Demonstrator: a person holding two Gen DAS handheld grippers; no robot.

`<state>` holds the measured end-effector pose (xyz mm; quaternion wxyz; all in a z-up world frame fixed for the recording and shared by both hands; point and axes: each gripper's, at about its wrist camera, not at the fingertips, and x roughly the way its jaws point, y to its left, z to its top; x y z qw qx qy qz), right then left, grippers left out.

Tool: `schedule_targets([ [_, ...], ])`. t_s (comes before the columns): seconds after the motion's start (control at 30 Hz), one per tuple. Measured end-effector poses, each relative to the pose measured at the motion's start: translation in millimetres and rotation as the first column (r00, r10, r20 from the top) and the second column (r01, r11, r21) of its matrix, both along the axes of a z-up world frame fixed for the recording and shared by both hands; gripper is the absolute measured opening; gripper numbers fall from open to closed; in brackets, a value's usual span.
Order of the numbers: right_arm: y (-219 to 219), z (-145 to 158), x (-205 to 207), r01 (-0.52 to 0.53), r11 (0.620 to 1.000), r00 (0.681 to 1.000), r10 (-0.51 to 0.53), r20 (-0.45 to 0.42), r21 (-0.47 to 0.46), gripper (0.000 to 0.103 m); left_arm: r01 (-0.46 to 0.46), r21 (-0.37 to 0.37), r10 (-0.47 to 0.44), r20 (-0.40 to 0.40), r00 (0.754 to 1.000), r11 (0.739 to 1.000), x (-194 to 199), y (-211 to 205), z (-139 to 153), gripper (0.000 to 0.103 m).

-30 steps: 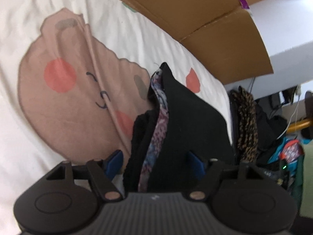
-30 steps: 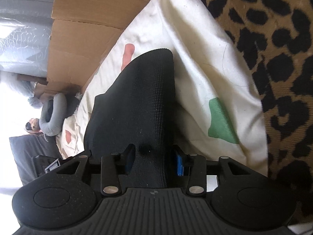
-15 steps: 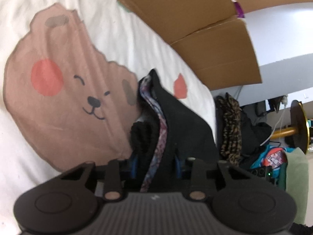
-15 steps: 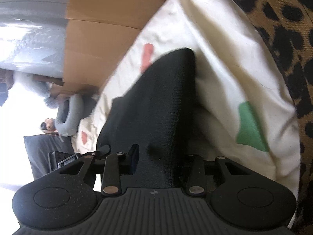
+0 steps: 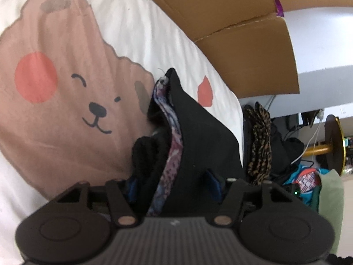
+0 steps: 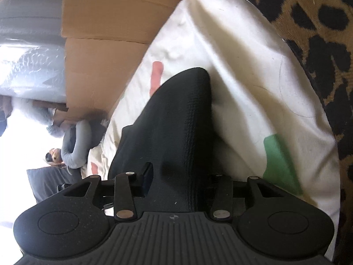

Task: Fold clothes
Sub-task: 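Carry the folded shorts with both grippers toward the clothes pile beside the bed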

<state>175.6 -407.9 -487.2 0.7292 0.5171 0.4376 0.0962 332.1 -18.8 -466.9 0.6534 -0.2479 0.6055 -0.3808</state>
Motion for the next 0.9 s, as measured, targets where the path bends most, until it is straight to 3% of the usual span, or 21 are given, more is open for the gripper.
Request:
schedule_targets([
  [0.2, 19, 12, 10, -0.08, 0.976, 0.997, 0.077, -0.025, -0.2, 0.015, 0.023, 0.116, -0.029, 0.047, 0.998, 0.993, -3, -12, 11, 0.039],
  [0.4, 33, 34, 11, -0.122, 0.935, 0.992, 0.123, -0.017, -0.332, 0.009, 0.008, 0.183, -0.028, 0.107, 0.994, 0.983, -11, -18, 28, 0.035],
  [0.73, 40, 76, 3, -0.132, 0.908, 0.986, 0.161, 0.039, -0.398, 0.007, -0.011, 0.252, -0.048, 0.229, 0.972, 0.968, -33, -15, 76, 0.033],
  [0.9, 48, 103, 1, -0.141, 0.885, 0.98, 0.187, 0.061, -0.443, 0.008, -0.043, 0.243, -0.018, 0.243, 0.97, 0.969, -41, -10, 97, 0.032],
])
